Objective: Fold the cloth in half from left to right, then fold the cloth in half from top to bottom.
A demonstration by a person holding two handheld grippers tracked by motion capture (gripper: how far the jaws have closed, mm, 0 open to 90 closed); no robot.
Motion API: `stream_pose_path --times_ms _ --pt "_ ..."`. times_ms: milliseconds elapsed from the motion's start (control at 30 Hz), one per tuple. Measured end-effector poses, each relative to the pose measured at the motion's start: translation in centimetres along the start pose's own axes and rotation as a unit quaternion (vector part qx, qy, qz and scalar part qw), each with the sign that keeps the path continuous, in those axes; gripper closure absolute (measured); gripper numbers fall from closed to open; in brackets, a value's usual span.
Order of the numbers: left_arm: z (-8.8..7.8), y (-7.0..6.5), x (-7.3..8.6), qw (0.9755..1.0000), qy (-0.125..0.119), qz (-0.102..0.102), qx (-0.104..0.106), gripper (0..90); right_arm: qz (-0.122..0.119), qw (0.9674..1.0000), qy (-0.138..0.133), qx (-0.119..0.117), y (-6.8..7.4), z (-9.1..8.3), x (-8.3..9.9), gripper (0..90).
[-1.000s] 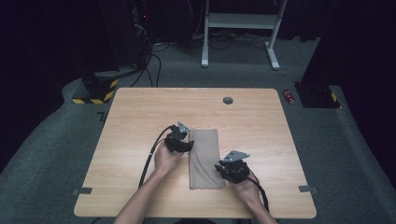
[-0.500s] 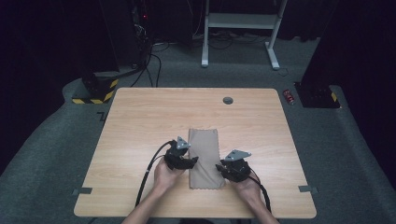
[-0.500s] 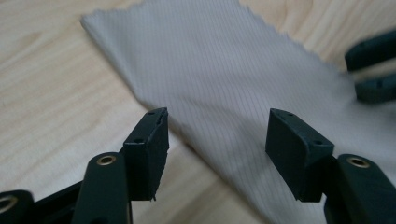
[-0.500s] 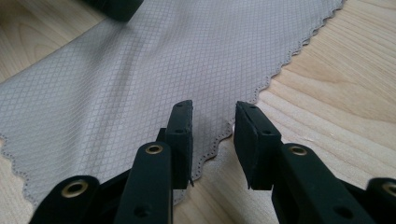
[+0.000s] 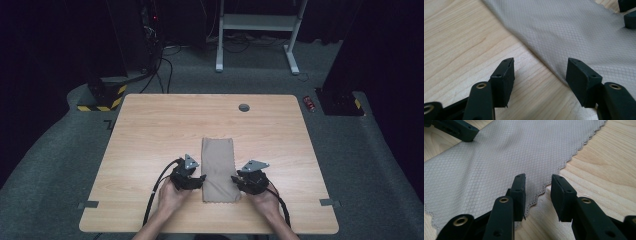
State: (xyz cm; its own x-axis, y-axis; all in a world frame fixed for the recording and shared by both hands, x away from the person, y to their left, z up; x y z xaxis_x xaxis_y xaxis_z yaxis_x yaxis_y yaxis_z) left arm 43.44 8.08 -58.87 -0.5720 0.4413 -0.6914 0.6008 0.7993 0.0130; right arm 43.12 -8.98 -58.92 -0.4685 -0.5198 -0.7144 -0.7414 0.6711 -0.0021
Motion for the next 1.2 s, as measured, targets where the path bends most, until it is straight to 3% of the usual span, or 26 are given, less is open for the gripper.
stream_pose_path --times_ms 67,167,300,367,600,933,1033,1100,1133,1200 --pt "-0.2 0.0 0.2 1.0 0.0 -0.006 0.002 39.6 0.0 1.0 0.0 0.0 0.0 0.0 0.0 64.2" --pt "-0.7 -0.8 0.4 0.9996 -0.008 -0.014 0.023 37.4 0.002 1.0 -0.001 -0.001 0.0 0.0 0.0 63.9" --pt "-1.2 -2.2 0.5 0.9994 -0.017 -0.002 0.031 34.7 0.001 1.0 0.001 0.002 0.0 0.0 0.0 63.9" --pt "-1.0 -2.4 0.7 0.9996 -0.013 0.007 0.023 34.3 -0.001 1.0 0.001 0.003 0.0 0.0 0.0 63.7" --pt "-1.2 -2.4 1.3 0.9995 -0.014 0.025 0.009 35.5 0.002 1.0 0.0 0.001 -0.1 0.0 0.0 61.8" --pt "-1.8 -2.1 2.0 0.9996 -0.021 0.014 0.015 36.4 0.008 1.0 0.001 0.001 -0.2 0.1 0.0 59.7" --pt "-2.0 -1.9 2.3 0.9995 -0.023 0.013 0.019 35.8 0.004 0.9999 0.013 0.0 -0.3 0.1 -0.1 58.6" --pt "-2.1 -1.7 2.4 0.9994 -0.028 0.01 0.019 35.8 0.008 0.9999 0.012 -0.004 -0.3 0.1 -0.1 58.7" --pt "-2.2 -1.4 2.5 0.9995 -0.024 0.019 0.01 36.0 0.01 0.9999 0.011 -0.007 -0.4 0.1 -0.1 58.7" --pt "-2.2 -1.4 2.6 0.9995 -0.023 0.012 0.016 35.7 0.015 0.9998 0.012 -0.005 -0.6 0.0 -0.1 58.7"
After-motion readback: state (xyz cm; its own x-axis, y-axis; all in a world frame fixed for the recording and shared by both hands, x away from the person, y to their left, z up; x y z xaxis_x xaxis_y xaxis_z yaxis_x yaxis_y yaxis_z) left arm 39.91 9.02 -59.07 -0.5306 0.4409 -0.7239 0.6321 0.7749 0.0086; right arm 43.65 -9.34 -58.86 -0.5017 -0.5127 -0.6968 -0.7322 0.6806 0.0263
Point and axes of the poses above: each handheld gripper's, and its own axes: z roughly forward along the jaws, x roughly out of its underside, y roughly to its left, the point moved 10 cm from there along z, roughly forward along the jaws, and after that the axes turned 1 degree about -x, right-handed, at the moved point
